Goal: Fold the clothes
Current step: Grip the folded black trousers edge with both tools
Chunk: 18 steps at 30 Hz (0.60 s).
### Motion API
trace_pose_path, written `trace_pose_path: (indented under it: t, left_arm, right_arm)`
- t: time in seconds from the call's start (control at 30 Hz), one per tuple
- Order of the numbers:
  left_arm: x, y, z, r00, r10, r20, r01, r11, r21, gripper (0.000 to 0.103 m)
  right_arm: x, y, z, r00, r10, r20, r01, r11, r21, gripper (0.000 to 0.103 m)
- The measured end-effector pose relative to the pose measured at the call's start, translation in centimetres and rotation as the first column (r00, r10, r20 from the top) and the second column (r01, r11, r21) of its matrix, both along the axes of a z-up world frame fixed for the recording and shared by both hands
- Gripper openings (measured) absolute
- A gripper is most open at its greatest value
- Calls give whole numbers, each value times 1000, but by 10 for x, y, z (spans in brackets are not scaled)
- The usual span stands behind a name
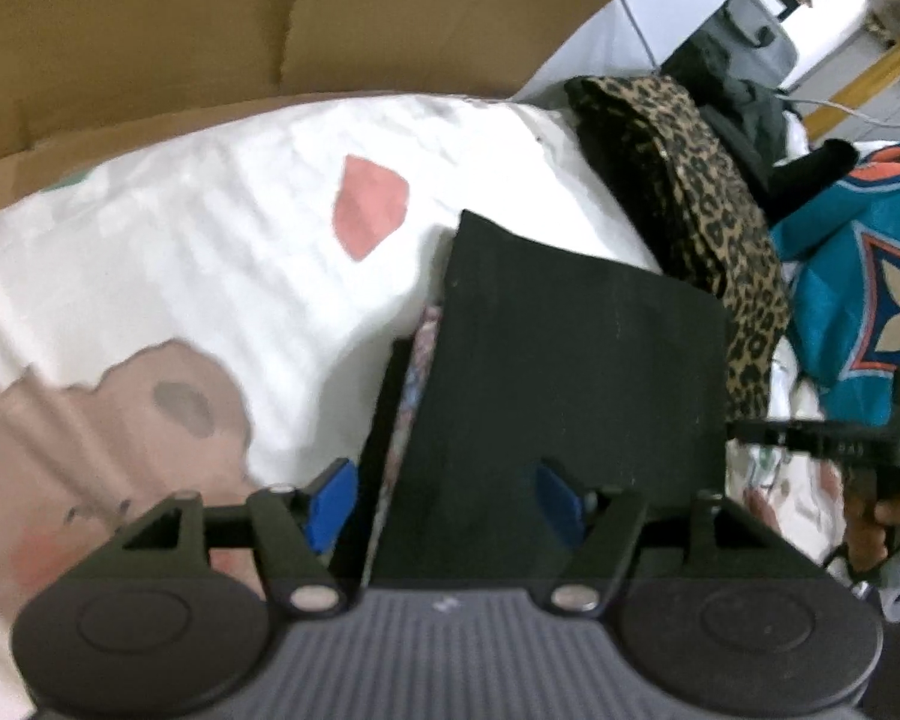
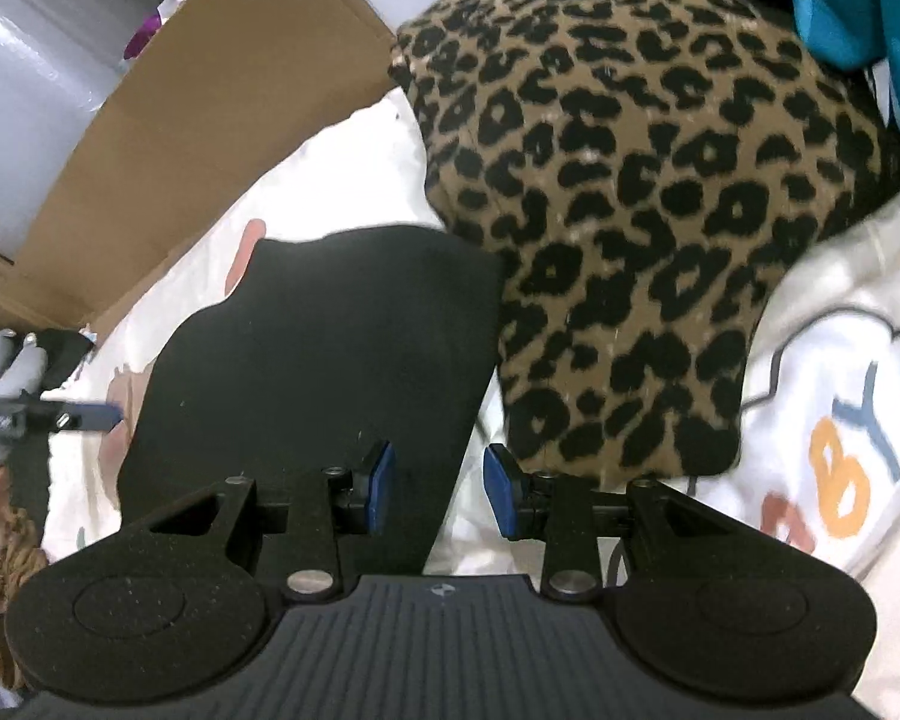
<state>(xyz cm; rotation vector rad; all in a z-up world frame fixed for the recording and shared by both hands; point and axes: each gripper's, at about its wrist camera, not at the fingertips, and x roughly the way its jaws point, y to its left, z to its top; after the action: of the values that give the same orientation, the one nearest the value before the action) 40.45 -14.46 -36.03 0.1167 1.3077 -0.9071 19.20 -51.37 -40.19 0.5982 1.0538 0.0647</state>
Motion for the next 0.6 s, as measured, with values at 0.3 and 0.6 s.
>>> trace_pose_path:
  t: [0.3,0.6]
  left_arm:
    - [18,3,-24,997,79,-26,-81,994,-80,73]
    - [24,-15,-43,996,59,-59,-64,995,-80,78]
  right_arm:
    - [-11,6,-14,999,0,-33,1,1000,31,46]
    - [0,19,-23,1000,-11,-21,13,996,90,46]
